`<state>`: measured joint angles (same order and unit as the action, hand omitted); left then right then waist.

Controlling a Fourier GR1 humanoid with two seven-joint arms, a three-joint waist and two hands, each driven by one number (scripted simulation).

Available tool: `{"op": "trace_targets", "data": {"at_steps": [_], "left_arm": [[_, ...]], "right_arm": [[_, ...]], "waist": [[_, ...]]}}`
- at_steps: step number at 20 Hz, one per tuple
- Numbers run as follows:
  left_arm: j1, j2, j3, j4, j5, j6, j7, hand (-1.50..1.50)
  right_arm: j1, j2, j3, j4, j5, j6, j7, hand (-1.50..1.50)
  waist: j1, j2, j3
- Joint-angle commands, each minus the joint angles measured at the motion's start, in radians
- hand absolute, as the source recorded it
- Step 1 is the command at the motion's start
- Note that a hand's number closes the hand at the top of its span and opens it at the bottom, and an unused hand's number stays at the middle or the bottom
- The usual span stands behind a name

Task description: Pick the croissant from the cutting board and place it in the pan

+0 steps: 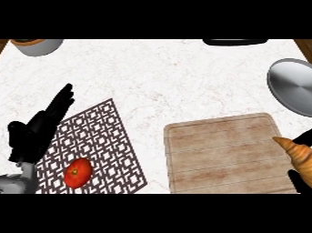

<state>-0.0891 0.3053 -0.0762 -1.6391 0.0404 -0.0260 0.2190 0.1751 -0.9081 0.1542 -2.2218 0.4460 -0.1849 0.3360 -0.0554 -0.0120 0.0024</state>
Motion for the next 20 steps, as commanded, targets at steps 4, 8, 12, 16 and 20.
{"op": "trace_targets", "data": {"at_steps": [4,8,12,16,20], "left_arm": [[-0.033,-0.028,-0.022,-0.001,-0.026,-0.003,0.003,0.0],[-0.076,-0.032,0.002,0.114,-0.023,-0.039,-0.073,0.0],[-0.071,-0.048,-0.019,0.041,-0.031,-0.045,-0.004,0.0],[-0.09,-0.044,0.002,0.039,-0.044,-0.036,0.0,0.0],[-0.079,-0.094,-0.046,0.069,-0.082,-0.023,-0.017,0.0]], "right_arm": [[0.12,0.115,-0.211,0.181,-0.198,-0.089,-0.255,1.5],[-0.042,0.126,-0.278,0.391,-0.315,-0.003,-0.343,1.5],[-0.165,0.161,-0.287,0.635,-0.25,0.008,-0.448,1.5],[-0.296,0.193,-0.281,0.885,-0.143,-0.062,-0.54,1.5],[-0.477,0.198,-0.311,1.16,-0.122,-0.072,-0.651,1.5]], "waist": [[0.038,0.01,0.0],[0.059,0.016,-0.002],[0.066,0.015,-0.002],[0.076,0.018,-0.001],[0.079,0.019,-0.001]]}}
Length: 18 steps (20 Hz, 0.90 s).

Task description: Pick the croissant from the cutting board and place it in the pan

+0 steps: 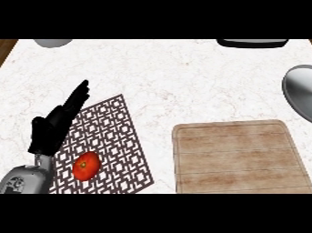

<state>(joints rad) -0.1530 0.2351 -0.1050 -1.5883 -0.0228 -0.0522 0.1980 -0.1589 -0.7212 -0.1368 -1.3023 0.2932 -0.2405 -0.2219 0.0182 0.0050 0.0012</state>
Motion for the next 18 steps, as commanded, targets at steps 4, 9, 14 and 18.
{"op": "trace_targets", "data": {"at_steps": [4,9,14,18], "left_arm": [[0.023,-0.006,0.023,0.029,-0.006,-0.02,-0.044,0.0],[-0.032,-0.024,0.014,0.021,-0.012,-0.024,0.019,0.0],[-0.029,-0.016,0.031,-0.014,-0.001,-0.035,0.01,0.0],[-0.017,0.016,0.055,-0.012,0.009,-0.065,0.005,0.0]], "right_arm": [[-0.264,0.023,-0.045,0.492,0.058,-0.037,-0.271,1.5],[-0.431,0.0,-0.089,0.78,0.083,-0.053,-0.406,1.5],[-0.551,0.026,-0.103,0.976,0.119,-0.122,-0.457,1.5],[-0.588,-0.033,-0.125,1.056,0.122,-0.094,-0.513,1.5]], "waist": [[0.003,0.001,0.0],[0.008,0.004,0.001],[0.027,0.01,0.002],[0.03,0.012,0.003]]}}
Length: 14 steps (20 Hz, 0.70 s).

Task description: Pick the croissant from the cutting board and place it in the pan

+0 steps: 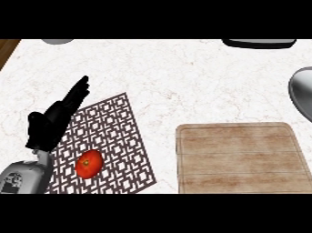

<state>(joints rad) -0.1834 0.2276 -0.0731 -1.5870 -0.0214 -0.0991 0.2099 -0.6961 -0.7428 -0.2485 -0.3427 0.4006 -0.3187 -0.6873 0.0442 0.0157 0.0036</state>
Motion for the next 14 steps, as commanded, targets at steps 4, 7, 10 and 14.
{"op": "trace_targets", "data": {"at_steps": [4,7,10,14], "left_arm": [[-0.025,-0.028,-0.023,0.041,-0.027,0.009,-0.048,0.0],[-0.059,-0.015,-0.009,0.057,-0.015,-0.008,-0.016,0.0],[-0.044,-0.027,-0.019,0.037,-0.022,0.002,-0.02,0.0],[-0.044,-0.019,-0.005,0.021,-0.017,0.005,-0.013,0.0]], "right_arm": [[-0.046,-0.039,0.075,0.195,0.103,0.094,0.201,-1.5],[-0.086,0.009,0.053,0.213,0.08,0.119,0.193,-1.5],[-0.089,-0.002,-0.003,0.212,0.024,0.165,0.124,-1.5],[-0.107,0.005,-0.103,0.209,-0.079,0.242,0.056,-1.5]], "waist": [[0.034,0.022,0.002],[0.028,0.021,0.004],[0.029,0.022,0.006],[0.027,0.02,0.008]]}}
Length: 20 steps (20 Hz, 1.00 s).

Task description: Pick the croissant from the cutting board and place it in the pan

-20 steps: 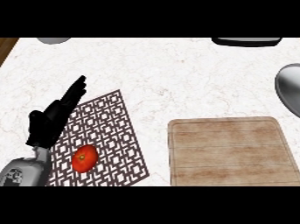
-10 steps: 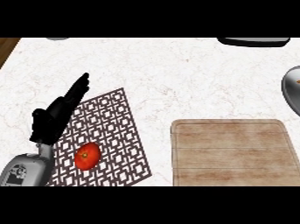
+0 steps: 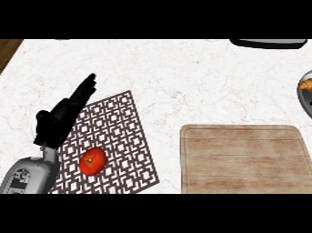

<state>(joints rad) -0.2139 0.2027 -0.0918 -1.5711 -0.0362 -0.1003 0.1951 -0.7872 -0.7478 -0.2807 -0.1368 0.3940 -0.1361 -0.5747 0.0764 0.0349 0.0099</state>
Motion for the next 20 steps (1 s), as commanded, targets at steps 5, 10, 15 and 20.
{"op": "trace_targets", "data": {"at_steps": [5,10,15,20], "left_arm": [[0.007,-0.014,-0.008,-0.009,-0.003,0.006,0.001,0.0],[0.035,0.001,0.013,-0.018,0.0,0.006,-0.012,0.0],[0.03,-0.008,-0.006,-0.045,-0.014,0.013,0.025,0.0],[0.013,-0.011,0.017,-0.03,-0.016,0.031,0.02,0.0]], "right_arm": [[-0.029,-0.021,-0.186,0.024,-0.19,0.188,-0.076,-1.5],[0.041,-0.121,-0.235,0.052,-0.242,0.417,-0.111,-1.5],[0.126,-0.138,-0.239,0.039,-0.248,0.537,-0.21,-1.5],[0.208,-0.164,-0.271,0.008,-0.282,0.628,-0.329,-1.5]], "waist": [[-0.004,0.002,0.002],[-0.018,-0.004,0.001],[-0.024,-0.007,0.002],[-0.045,-0.012,0.001]]}}
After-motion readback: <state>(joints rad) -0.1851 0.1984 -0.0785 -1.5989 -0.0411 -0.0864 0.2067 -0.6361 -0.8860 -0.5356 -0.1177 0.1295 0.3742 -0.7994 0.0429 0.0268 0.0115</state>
